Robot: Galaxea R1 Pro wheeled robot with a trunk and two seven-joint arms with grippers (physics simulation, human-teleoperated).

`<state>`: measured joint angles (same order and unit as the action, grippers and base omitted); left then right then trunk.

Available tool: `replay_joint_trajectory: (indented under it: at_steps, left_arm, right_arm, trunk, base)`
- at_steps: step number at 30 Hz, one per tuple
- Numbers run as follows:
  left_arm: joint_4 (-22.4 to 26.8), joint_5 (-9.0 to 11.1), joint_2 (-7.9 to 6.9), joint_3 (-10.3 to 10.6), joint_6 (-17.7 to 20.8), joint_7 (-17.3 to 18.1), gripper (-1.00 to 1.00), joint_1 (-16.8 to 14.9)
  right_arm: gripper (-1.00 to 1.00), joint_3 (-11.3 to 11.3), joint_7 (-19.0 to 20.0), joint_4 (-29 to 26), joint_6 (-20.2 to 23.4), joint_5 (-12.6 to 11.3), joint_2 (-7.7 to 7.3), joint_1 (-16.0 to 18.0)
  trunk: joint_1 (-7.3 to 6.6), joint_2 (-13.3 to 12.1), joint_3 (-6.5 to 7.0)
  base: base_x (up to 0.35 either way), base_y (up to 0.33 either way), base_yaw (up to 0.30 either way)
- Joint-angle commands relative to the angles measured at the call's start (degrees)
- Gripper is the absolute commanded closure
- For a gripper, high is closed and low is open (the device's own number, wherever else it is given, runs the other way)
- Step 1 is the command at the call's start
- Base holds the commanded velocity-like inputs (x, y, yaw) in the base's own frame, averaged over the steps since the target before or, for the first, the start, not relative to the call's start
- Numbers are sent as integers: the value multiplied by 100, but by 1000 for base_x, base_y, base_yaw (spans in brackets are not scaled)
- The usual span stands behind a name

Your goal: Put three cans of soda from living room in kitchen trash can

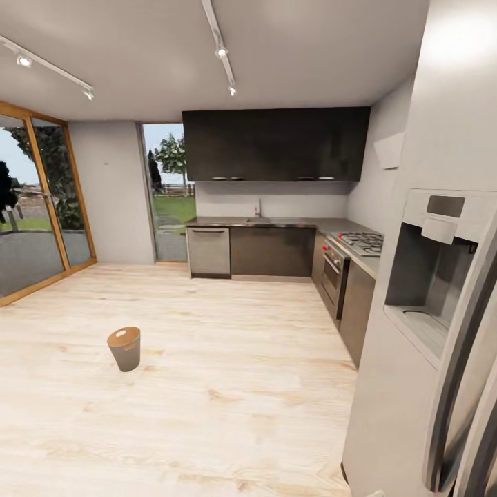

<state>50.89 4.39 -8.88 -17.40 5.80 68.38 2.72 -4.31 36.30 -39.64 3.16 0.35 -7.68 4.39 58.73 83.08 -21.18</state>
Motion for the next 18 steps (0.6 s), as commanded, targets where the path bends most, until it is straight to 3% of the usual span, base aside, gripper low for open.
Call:
replay_joint_trajectory:
  at_steps: [1,5,12,18]
  left_arm:
    - [0,0,0,0,0,0,-100,0]
    - [0,0,0,6,5,0,-100,0]
    - [0,0,0,9,6,0,-100,0]
    - [0,0,0,6,6,0,-100,0]
  right_arm:
    - [-100,0,0,0,0,0,-1,0]
    - [-100,0,0,0,0,0,0,0]
    - [-100,0,0,0,0,0,3,0]
    - [-100,0,0,0,0,0,3,0]
  trunk:
    - [0,0,0]
    - [0,0,0]
    - [0,0,0]
    - [0,0,0]
  base:
    - [11,0,3]
    - [124,8,2]
    - [296,76,15]
    - [260,84,205]
